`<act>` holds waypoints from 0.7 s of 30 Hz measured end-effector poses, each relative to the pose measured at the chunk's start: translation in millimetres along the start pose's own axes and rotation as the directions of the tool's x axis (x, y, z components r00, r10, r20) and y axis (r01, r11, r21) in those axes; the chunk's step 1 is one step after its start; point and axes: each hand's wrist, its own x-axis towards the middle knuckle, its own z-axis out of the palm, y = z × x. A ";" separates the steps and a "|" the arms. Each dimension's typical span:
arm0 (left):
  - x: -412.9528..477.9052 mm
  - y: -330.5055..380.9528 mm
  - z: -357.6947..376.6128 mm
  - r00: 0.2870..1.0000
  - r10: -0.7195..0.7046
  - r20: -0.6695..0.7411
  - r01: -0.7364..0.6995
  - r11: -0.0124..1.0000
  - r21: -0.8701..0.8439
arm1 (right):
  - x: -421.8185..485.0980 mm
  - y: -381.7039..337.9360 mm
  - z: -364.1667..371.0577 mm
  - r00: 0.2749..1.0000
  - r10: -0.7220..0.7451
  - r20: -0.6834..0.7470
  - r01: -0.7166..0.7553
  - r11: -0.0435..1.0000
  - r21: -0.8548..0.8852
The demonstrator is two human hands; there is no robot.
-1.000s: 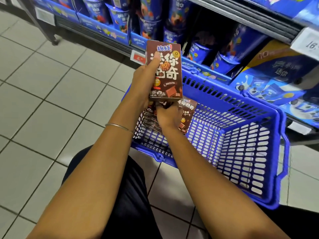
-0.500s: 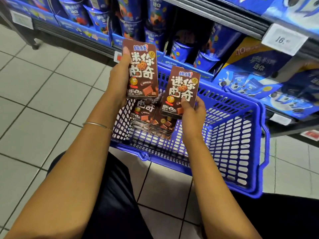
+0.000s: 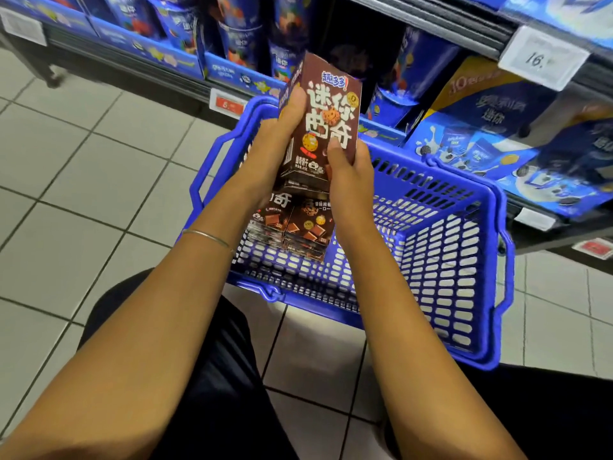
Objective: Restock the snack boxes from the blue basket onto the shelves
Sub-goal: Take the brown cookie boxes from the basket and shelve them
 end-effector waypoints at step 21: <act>-1.7 8.0 -15.9 0.995 -0.059 -0.080 0.050 0.993 -0.106 | 18.1 76.8 -20.3 0.961 0.224 -0.160 -0.234 0.971 -0.044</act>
